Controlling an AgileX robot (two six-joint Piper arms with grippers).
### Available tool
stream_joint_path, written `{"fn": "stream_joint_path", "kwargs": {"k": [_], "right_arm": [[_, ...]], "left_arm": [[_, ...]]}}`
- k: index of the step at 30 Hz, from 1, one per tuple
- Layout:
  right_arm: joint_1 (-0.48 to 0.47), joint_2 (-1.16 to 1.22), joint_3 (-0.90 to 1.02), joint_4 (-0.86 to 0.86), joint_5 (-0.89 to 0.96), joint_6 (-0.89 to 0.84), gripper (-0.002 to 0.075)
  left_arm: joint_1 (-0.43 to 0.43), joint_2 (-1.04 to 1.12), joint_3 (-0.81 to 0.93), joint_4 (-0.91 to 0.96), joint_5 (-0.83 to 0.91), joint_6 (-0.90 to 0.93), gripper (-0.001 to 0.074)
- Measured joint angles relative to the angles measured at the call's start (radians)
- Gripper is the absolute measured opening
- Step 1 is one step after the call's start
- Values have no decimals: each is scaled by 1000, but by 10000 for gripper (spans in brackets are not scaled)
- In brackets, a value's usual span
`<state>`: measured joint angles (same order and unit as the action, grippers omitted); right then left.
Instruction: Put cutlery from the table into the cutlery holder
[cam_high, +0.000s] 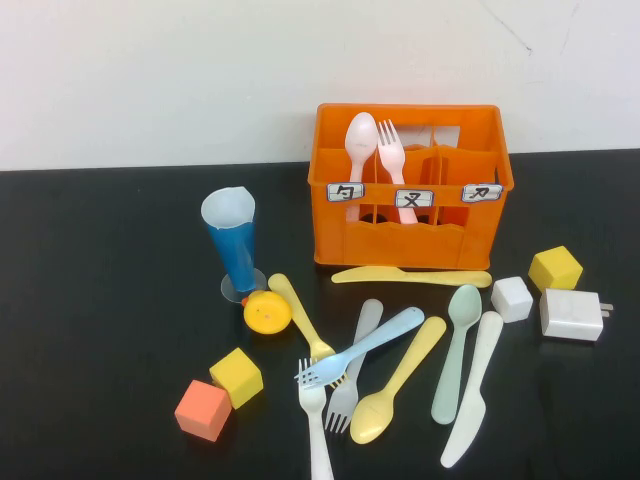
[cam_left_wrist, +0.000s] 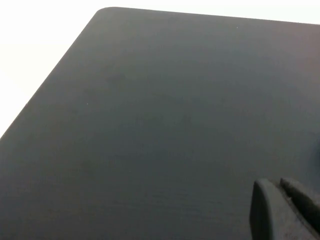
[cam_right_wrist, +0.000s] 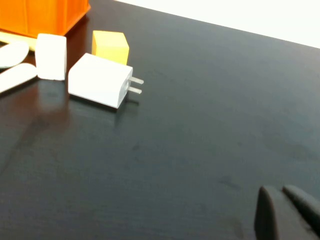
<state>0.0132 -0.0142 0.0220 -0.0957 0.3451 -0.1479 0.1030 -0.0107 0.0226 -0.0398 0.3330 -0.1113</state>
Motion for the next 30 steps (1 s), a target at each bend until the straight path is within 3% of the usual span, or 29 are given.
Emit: {"fn": "stream_joint_path", "kwargs": {"k": [20,30], "right_arm": [[0,0,0,2,0,0,-3],[0,0,0,142,0,0,-3]], "left_arm": [[0,0,0,0,0,-2,-1],[0,0,0,0,0,-2,-1]]}}
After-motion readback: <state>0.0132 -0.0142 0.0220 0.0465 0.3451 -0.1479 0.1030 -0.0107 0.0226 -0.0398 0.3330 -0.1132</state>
